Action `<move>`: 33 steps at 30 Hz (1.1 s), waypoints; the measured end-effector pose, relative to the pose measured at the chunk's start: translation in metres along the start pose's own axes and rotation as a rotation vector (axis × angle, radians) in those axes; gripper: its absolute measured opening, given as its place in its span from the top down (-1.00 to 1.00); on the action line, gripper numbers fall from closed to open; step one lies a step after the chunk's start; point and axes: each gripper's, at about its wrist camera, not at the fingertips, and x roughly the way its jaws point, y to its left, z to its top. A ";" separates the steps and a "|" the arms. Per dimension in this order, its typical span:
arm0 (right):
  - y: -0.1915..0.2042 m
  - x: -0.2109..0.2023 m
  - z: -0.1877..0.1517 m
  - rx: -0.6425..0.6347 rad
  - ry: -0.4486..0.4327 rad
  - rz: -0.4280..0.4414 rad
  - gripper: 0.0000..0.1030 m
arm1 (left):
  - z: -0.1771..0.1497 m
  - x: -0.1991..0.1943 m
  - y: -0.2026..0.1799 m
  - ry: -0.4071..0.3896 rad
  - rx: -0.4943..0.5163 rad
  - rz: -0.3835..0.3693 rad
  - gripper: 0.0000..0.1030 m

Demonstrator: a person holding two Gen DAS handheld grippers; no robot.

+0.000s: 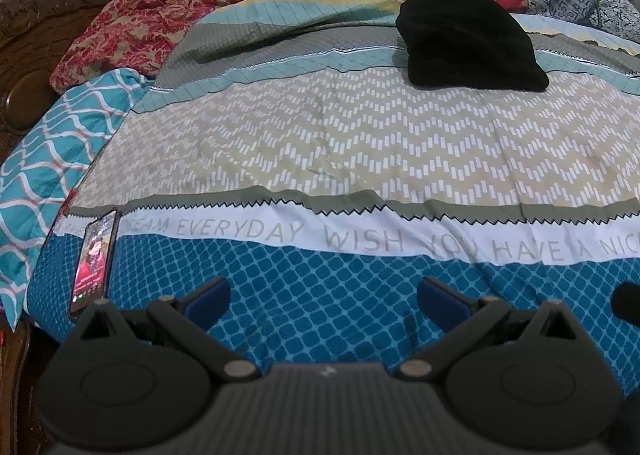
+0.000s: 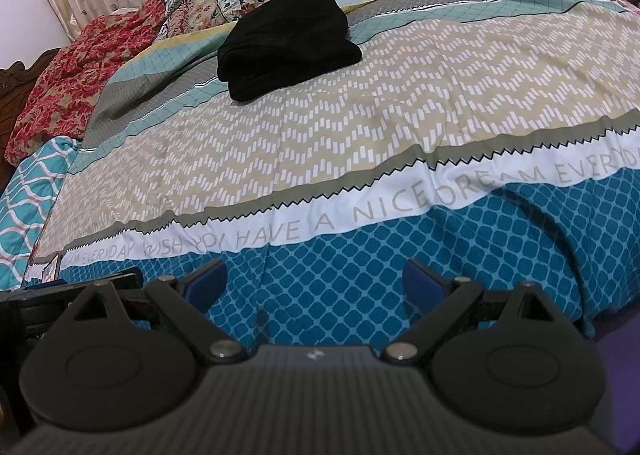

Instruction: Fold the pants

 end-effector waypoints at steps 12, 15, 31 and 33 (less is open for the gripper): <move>-0.003 -0.008 0.004 -0.009 -0.055 -0.001 -0.87 | 0.001 -0.001 0.002 -0.020 0.012 0.020 -1.00; -0.004 -0.008 0.005 -0.010 -0.055 0.001 -0.87 | 0.001 -0.001 0.001 -0.020 0.017 0.020 -1.00; -0.002 -0.016 0.007 -0.024 -0.107 -0.007 -0.87 | 0.002 -0.009 0.000 0.015 0.002 -0.078 -1.00; -0.001 -0.020 0.008 -0.033 -0.139 -0.015 -0.87 | 0.003 -0.015 0.001 -0.007 -0.001 -0.107 -1.00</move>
